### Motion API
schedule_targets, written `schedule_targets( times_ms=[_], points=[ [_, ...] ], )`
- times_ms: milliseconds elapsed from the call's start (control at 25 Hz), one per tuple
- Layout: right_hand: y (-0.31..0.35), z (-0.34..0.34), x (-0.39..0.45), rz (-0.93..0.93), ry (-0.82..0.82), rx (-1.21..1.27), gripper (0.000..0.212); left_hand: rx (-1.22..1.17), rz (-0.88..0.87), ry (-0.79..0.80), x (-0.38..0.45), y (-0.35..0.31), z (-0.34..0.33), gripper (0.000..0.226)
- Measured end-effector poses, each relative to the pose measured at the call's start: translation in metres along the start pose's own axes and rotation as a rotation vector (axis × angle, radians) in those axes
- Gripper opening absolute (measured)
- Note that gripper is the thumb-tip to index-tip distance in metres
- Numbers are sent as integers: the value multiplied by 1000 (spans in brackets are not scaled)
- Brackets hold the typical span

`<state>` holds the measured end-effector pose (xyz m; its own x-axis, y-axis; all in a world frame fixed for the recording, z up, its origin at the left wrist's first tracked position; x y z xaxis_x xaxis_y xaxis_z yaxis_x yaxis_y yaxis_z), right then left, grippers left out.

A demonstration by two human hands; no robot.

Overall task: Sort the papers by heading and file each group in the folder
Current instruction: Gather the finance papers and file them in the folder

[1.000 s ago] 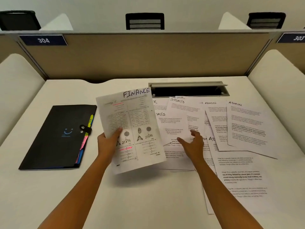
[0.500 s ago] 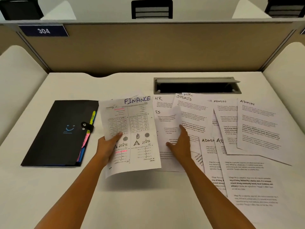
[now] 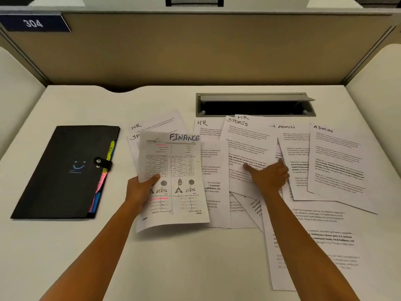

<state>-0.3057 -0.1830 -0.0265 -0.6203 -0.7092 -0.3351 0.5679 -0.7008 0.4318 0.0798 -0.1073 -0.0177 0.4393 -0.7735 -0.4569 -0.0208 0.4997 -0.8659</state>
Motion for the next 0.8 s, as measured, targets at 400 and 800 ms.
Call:
schedule_targets(
  times_ms=[400, 800],
  points=[
    [13, 2, 21, 89, 16, -6, 87, 50, -12, -52, 0, 6, 4, 25],
    [54, 97, 12, 379, -436, 695, 34, 65, -39, -44, -4, 6, 6, 30]
  ],
)
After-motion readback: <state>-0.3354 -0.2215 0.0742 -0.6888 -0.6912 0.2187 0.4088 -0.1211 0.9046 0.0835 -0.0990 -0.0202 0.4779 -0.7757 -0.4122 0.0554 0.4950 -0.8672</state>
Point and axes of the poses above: each hand's wrist, its own x-axis towards the middle knuckle, its own z-axis out of the back of the hand, y = z × x, the point moved 4 cm from there along x, towards the middle knuckle, and after that the axes turned 4 degrees about -z, right-handed, at the moved point
